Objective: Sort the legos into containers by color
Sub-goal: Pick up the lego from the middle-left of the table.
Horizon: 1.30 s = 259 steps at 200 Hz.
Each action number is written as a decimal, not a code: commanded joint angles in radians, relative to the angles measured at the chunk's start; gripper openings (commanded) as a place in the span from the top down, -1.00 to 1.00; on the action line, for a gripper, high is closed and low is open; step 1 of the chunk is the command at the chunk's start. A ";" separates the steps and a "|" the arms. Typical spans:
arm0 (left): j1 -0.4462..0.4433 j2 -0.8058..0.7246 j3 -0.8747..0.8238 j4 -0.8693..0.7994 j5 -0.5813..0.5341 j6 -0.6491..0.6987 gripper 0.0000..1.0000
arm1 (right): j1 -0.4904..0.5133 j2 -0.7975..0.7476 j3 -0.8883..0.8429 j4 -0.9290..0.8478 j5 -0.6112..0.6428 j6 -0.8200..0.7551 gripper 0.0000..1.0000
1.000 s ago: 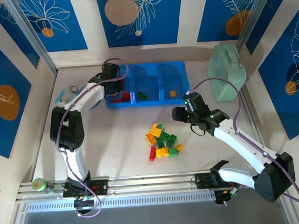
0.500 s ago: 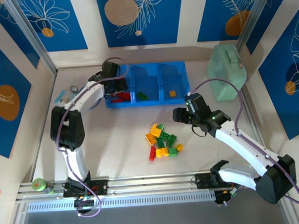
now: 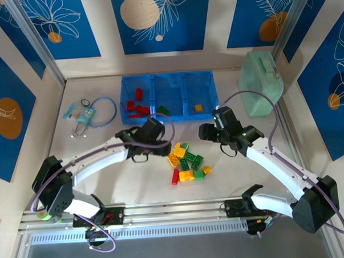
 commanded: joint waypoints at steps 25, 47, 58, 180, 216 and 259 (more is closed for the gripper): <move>-0.187 -0.033 -0.109 0.074 0.051 -0.125 -0.49 | -0.005 0.053 0.037 0.046 -0.072 0.032 -0.33; -0.248 0.004 -0.112 0.094 0.066 -0.127 -0.48 | -0.001 0.066 0.048 0.048 -0.075 0.032 -0.33; -0.266 0.032 -0.106 0.088 0.066 -0.128 -0.45 | 0.000 0.064 0.050 0.044 -0.072 0.034 -0.33; -0.303 0.216 -0.042 0.058 0.063 -0.149 -0.13 | -0.015 0.013 -0.014 0.046 -0.053 0.045 -0.33; -0.300 0.244 -0.045 0.046 0.044 -0.179 -0.01 | -0.020 0.015 -0.016 0.050 -0.052 0.041 -0.33; -0.288 0.219 -0.055 0.019 0.000 -0.181 0.32 | -0.023 0.008 -0.040 0.060 -0.055 0.049 -0.33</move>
